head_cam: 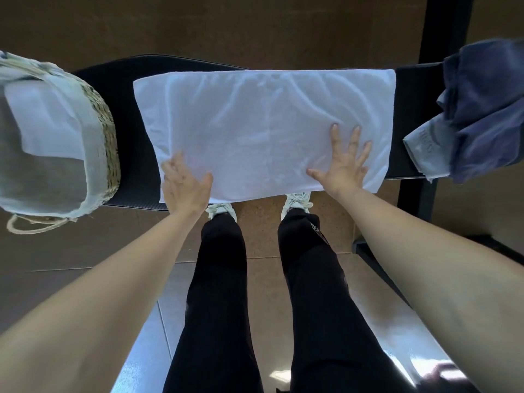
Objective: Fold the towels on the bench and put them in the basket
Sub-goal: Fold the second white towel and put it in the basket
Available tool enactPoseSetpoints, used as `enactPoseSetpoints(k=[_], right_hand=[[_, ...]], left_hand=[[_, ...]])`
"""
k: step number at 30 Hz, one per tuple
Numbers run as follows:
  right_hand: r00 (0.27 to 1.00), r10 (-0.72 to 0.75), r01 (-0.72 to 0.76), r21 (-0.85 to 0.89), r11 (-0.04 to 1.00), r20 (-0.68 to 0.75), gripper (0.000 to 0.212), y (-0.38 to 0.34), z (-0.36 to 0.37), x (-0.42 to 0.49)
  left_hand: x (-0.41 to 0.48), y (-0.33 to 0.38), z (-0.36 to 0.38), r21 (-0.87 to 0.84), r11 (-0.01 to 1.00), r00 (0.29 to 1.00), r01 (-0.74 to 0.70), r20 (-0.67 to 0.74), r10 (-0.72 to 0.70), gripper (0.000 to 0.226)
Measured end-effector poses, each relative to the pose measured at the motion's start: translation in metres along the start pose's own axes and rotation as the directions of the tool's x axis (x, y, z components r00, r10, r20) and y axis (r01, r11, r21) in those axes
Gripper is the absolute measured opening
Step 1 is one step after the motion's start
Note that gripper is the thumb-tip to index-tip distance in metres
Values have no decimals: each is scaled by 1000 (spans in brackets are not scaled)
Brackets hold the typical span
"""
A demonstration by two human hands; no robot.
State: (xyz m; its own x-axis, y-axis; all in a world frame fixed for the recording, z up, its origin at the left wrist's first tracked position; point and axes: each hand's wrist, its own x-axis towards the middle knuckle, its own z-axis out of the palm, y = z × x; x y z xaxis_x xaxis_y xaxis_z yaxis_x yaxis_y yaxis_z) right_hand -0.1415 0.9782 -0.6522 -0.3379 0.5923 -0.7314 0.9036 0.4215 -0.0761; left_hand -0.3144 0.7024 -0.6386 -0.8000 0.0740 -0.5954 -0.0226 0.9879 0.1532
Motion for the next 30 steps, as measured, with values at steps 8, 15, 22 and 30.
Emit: enactPoseSetpoints(k=[8,15,22,30], right_hand=[[973,-196,183,-118,976,-119,95,-70,12,-15],[985,-151,164,-170,972,85,116,-92,27,-17],[970,-243,242,49,969,13,93,-64,6,-19],[962,160,-68,371,926,-222,62,23,-25,-8]], left_hand=[[9,-4,-15,-161,982,995,98,17,-97,59],[27,-25,-26,-41,990,971,138,203,-127,69],[48,-46,-38,148,985,968,94,216,-125,80],[-10,49,6,97,917,911,-388,193,365,69]])
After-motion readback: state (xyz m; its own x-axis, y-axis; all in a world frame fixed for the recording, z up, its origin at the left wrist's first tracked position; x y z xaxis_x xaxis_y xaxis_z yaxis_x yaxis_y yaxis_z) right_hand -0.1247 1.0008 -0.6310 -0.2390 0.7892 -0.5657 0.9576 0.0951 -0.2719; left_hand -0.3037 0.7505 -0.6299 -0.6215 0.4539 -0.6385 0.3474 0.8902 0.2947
